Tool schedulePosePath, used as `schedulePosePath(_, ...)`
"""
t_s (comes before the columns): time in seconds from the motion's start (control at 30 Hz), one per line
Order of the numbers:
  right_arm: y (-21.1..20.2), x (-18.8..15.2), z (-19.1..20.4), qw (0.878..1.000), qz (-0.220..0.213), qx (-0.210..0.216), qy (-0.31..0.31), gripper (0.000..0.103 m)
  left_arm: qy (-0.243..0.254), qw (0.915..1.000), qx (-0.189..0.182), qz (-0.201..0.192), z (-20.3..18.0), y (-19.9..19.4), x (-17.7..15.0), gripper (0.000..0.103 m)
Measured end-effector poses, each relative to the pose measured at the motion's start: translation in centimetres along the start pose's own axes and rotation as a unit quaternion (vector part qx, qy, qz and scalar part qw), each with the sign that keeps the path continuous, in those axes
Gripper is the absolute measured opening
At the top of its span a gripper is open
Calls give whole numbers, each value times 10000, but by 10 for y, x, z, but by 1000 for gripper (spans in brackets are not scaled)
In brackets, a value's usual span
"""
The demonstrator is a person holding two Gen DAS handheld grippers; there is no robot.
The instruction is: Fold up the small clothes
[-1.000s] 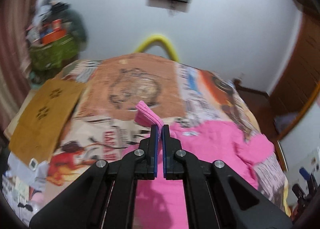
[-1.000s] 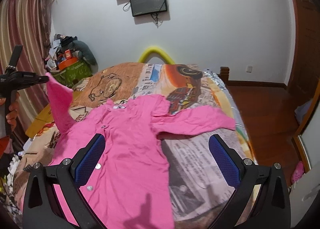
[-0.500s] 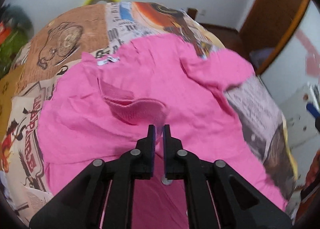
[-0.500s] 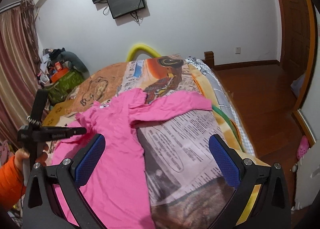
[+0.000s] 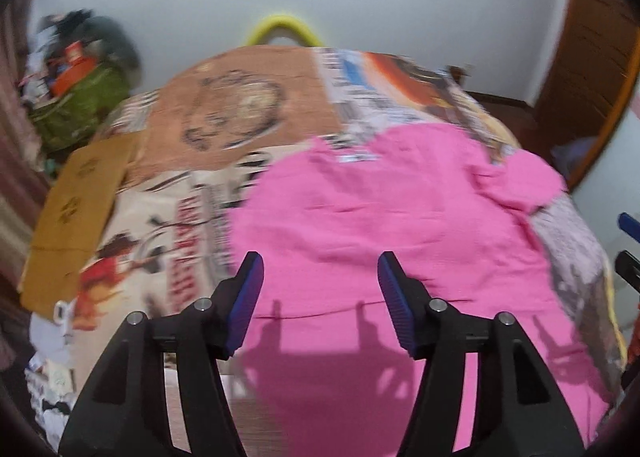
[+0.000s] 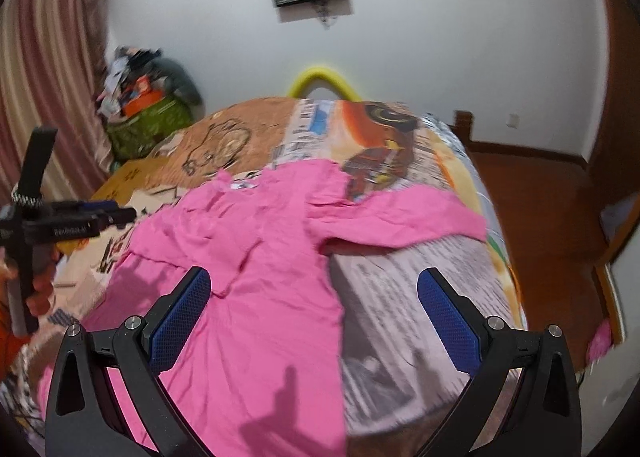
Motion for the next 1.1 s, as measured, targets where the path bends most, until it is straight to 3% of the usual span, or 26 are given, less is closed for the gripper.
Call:
schedulePosePath(0.2, 32, 12, 45, 9980, 22, 190, -605, 103, -593, 9975, 372, -17, 69, -1, -12, 59)
schedulePosePath(0.37, 71, 15, 71, 9954, 237, 201, -909, 99, -818, 9961, 319, 123, 96, 15, -23, 59)
schedulePosePath(0.47, 93, 15, 82, 9929, 435, 177, -1089, 84, -775, 9965, 167, 270, 98, 34, -26, 59)
schedulePosePath(0.63, 120, 12, 90, 9897, 704, 131, -1243, 74, -695, 9968, -81, 389, 91, 56, -26, 59)
schedulePosePath(0.73, 133, 7, 89, 9878, 1044, 247, -1132, 53, -753, 9960, -290, 394, 88, 65, -26, 59)
schedulePosePath(0.83, 130, 6, 87, 9890, 1036, 361, -996, 45, -702, 9962, -93, 505, 87, 73, -29, 54)
schedulePosePath(1.0, 122, 10, 91, 9890, 962, 529, -988, 9, -483, 9979, 125, 417, 83, 68, -33, 49)
schedulePosePath(1.1, 116, 16, 93, 9890, 856, 618, -1033, 7, -554, 9977, 106, 381, 86, 66, -36, 49)
Point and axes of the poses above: each gripper's, at about its wrist camera, not at the fingertips, and y roughly the way its jaws point, z to its left, x to its top, the point moved 3 cm from there along y, roughly the way its jaws point, and after that the axes turned 15 degrees about -x, right-handed, at the moved point
